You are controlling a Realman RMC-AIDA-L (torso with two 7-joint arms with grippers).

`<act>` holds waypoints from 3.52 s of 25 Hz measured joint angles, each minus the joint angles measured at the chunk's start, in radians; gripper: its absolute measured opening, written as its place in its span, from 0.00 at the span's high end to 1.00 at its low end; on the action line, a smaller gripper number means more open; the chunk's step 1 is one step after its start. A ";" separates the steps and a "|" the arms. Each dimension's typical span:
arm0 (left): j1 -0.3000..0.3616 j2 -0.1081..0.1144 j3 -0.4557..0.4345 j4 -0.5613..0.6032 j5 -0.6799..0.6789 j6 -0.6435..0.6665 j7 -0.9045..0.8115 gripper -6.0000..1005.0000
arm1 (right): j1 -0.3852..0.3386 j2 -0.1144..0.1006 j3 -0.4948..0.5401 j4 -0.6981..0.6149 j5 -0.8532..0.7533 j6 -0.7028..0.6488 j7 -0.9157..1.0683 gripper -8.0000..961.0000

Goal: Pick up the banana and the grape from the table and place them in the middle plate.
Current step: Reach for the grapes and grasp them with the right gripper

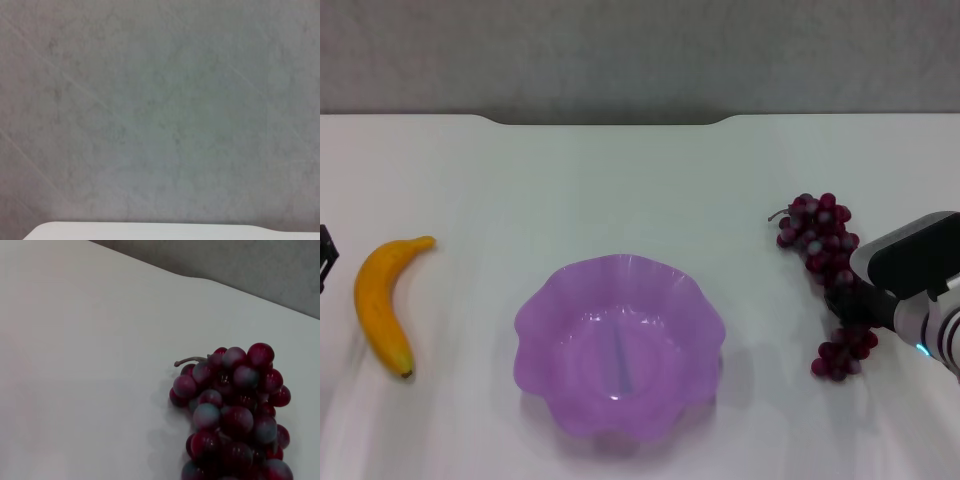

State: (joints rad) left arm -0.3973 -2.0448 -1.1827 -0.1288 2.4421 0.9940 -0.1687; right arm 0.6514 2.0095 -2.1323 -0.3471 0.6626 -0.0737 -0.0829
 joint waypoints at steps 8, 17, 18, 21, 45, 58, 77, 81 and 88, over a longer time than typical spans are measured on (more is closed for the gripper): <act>0.002 0.000 0.000 0.000 0.000 0.000 0.000 0.15 | 0.009 -0.005 0.005 -0.005 -0.001 -0.015 0.000 0.54; 0.006 0.000 0.000 0.000 0.000 0.000 0.000 0.15 | 0.021 -0.008 0.005 -0.006 -0.002 -0.035 -0.001 0.55; 0.006 0.000 0.000 0.000 0.000 0.000 0.000 0.15 | 0.021 -0.008 0.005 -0.006 -0.002 -0.042 -0.001 0.55; 0.007 0.001 0.000 0.000 0.000 0.000 0.000 0.15 | 0.022 -0.008 0.005 -0.007 -0.002 -0.061 -0.002 0.55; 0.015 0.003 -0.002 0.008 -0.014 0.000 0.000 0.15 | -0.110 -0.007 0.291 -0.439 -0.005 -0.016 -0.398 0.60; 0.023 0.004 -0.002 0.003 -0.014 0.000 0.001 0.15 | -0.177 -0.005 0.327 -0.712 -0.005 0.127 -0.526 0.88; 0.023 0.004 -0.008 0.000 -0.013 0.002 0.000 0.15 | -0.207 0.000 0.313 -0.549 0.011 0.039 -0.448 0.73; 0.022 0.003 -0.006 0.000 -0.010 0.006 0.000 0.15 | -0.167 0.000 0.304 -0.465 0.011 0.093 -0.424 0.57; 0.020 0.002 -0.006 0.000 -0.010 0.006 0.000 0.15 | -0.111 0.000 0.287 -0.349 0.012 0.145 -0.391 0.33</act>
State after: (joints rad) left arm -0.3771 -2.0433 -1.1887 -0.1289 2.4318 1.0004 -0.1688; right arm 0.5407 2.0095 -1.8455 -0.6964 0.6750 0.0710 -0.4736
